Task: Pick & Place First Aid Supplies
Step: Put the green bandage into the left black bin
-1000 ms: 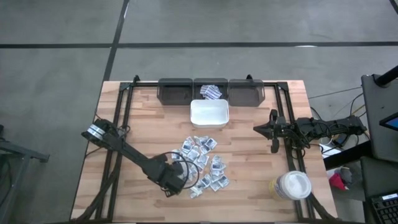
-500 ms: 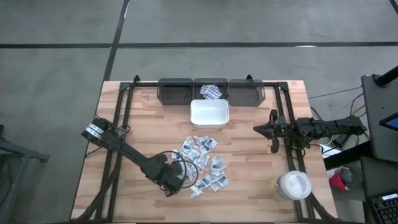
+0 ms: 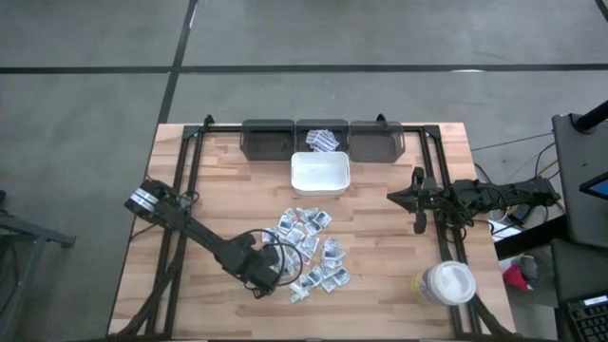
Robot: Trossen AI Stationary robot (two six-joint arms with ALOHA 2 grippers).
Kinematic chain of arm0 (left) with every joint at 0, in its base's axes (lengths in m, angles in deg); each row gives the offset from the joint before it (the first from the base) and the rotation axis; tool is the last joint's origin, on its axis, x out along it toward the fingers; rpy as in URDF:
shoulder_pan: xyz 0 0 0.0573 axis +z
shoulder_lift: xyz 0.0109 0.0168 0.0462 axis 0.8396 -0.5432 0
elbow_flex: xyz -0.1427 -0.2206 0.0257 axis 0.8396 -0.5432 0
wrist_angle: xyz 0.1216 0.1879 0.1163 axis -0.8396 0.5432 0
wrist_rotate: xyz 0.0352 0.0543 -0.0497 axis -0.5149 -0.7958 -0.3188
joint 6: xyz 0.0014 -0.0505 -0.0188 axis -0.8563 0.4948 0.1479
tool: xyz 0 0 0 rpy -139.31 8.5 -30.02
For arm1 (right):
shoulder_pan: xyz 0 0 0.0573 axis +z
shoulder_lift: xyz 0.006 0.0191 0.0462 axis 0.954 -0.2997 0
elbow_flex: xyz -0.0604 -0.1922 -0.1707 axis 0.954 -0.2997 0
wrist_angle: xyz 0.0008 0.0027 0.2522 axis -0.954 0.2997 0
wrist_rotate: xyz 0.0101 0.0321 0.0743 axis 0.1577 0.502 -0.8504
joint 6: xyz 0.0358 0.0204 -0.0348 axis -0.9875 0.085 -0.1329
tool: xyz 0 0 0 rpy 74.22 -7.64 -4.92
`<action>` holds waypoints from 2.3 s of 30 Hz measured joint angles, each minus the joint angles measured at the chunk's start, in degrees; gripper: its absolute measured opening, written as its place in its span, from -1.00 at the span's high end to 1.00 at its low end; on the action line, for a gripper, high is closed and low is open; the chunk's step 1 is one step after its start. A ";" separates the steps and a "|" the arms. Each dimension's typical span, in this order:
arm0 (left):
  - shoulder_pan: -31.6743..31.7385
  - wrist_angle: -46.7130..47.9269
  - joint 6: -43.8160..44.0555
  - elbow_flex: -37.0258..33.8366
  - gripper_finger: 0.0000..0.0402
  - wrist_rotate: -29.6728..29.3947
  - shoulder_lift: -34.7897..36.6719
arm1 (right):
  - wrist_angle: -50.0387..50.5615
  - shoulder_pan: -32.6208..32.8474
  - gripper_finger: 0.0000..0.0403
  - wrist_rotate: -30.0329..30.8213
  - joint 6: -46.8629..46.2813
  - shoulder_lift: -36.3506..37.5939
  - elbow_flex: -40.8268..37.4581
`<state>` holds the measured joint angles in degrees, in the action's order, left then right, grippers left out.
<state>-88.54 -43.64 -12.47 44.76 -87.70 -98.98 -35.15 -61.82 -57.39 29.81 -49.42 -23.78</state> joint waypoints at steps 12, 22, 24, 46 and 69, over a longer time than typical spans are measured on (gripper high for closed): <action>-0.17 3.08 -4.70 2.45 1.00 3.08 -0.27 | -0.01 -0.02 0.91 0.00 0.00 0.00 0.00; -0.92 3.94 -8.48 5.49 1.00 10.96 1.85 | 0.00 -0.01 0.91 0.00 0.00 0.00 0.00; -0.99 3.67 -8.62 6.83 1.00 10.99 2.76 | 0.00 -0.02 0.91 0.00 0.02 0.00 0.00; 15.17 -3.58 -29.91 19.70 1.00 -26.77 7.44 | 0.02 -0.02 0.91 0.04 0.64 0.00 0.00; 55.28 9.36 -71.59 18.25 1.00 -22.87 7.48 | 0.02 -0.02 0.91 0.20 0.63 0.00 0.00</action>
<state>-33.26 -34.28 -84.06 63.01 -110.57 -91.49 -35.13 -61.84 -57.19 30.45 -49.42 -23.78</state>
